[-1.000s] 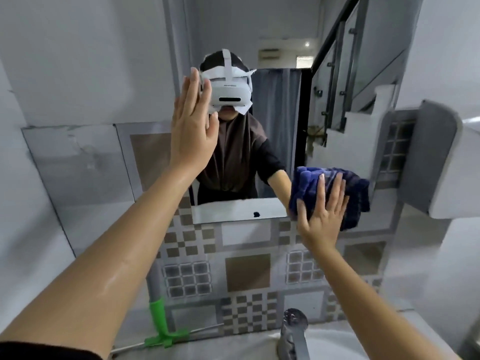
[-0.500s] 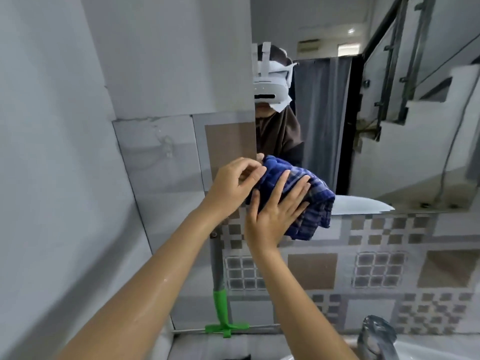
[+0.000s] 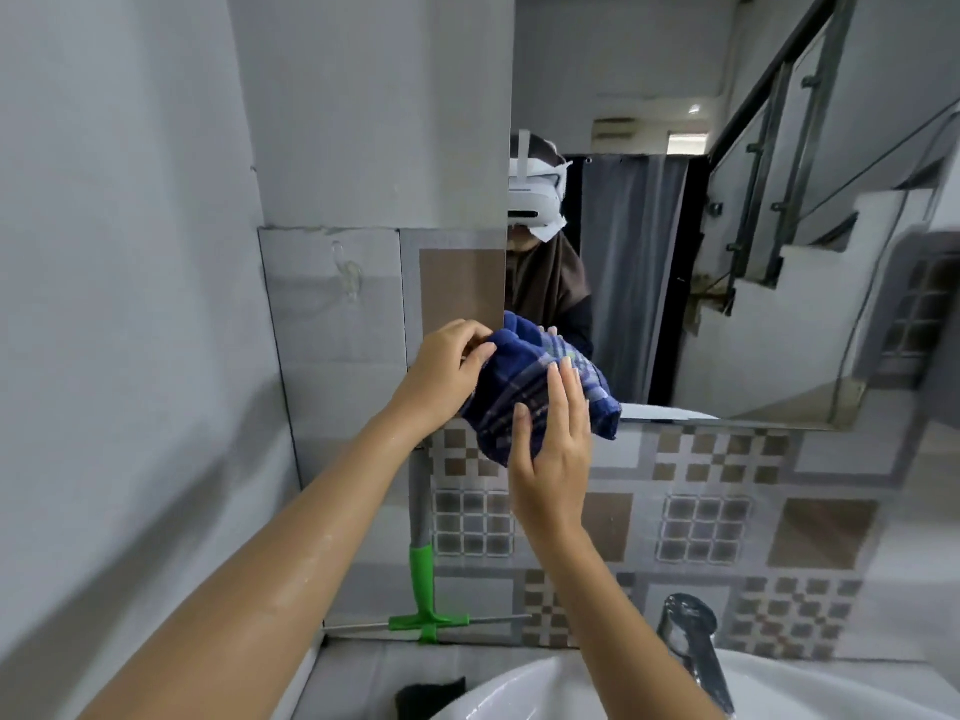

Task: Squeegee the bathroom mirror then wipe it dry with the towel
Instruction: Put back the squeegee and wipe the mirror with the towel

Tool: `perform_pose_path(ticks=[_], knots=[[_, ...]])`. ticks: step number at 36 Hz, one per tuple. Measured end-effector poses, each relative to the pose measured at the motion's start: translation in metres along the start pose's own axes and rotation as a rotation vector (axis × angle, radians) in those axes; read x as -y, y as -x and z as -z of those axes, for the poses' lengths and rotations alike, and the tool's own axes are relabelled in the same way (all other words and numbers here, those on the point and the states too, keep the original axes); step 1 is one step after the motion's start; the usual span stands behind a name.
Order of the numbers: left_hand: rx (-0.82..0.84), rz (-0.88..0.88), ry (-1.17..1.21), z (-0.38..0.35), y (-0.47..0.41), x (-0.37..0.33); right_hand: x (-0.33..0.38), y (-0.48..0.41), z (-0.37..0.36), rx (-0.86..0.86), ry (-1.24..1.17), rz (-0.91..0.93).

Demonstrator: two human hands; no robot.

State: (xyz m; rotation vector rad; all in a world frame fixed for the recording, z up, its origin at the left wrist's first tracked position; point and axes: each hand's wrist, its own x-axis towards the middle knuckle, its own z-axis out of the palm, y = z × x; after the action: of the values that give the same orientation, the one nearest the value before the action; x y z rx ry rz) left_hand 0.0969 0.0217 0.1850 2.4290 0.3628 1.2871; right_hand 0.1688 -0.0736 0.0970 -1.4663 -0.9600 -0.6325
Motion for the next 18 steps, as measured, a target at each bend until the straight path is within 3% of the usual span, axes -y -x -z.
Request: perform_pose_path(ticks=[4, 9, 14, 18], knots=[[0.076, -0.026, -0.045, 0.010, 0.017, -0.012, 0.009, 0.001, 0.024, 0.099, -0.148, 0.040], [0.206, -0.088, -0.101, 0.027, 0.040, -0.027, 0.022, 0.000, 0.042, 0.359, -0.294, -0.021], [0.161, -0.077, -0.137, 0.053, 0.064, -0.029, 0.030, 0.011, 0.046, 0.569, -0.416, -0.099], [0.152, -0.036, -0.184, 0.075, 0.084, -0.027, 0.041, 0.021, 0.045, 0.636, -0.466, -0.111]])
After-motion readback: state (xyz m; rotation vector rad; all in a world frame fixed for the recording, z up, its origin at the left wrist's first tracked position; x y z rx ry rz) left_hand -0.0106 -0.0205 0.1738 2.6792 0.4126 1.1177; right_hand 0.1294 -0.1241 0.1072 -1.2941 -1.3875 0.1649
